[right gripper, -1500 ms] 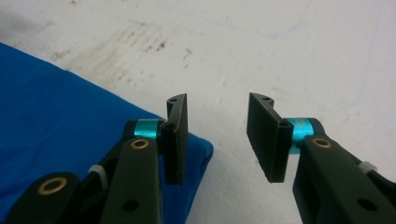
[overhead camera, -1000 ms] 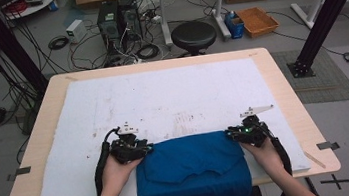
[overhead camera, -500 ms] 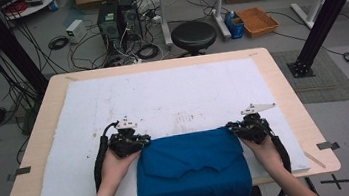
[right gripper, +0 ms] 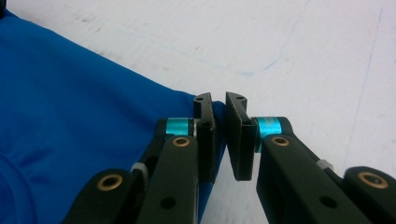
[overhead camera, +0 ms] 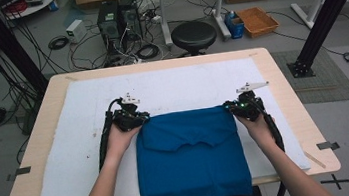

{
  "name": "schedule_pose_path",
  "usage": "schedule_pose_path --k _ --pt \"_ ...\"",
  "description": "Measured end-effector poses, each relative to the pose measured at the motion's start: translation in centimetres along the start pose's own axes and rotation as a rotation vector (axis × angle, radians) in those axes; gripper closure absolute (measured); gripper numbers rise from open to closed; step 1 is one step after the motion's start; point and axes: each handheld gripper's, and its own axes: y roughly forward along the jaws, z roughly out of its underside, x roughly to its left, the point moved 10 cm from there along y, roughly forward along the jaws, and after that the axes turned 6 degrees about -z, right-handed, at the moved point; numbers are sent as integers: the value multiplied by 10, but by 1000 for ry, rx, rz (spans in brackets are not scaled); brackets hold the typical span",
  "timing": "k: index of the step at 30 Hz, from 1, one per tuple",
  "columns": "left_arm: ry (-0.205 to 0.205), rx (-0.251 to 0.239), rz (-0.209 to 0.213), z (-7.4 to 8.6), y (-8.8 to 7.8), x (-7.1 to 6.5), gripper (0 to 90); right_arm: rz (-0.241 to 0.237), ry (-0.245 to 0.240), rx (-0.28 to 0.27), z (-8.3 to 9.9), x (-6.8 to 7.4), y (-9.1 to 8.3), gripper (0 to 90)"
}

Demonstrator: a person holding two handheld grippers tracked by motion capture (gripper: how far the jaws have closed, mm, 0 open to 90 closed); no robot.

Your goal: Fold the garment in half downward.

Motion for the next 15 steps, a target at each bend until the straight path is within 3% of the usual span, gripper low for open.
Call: schedule_pose_path --k 8,15 --pt "45 -9 -24 -14 14 16 833 9 -4 13 -14 -15 15 831" --pt "28 8 -23 -10 18 19 822 -7 -15 36 -14 -22 25 827"
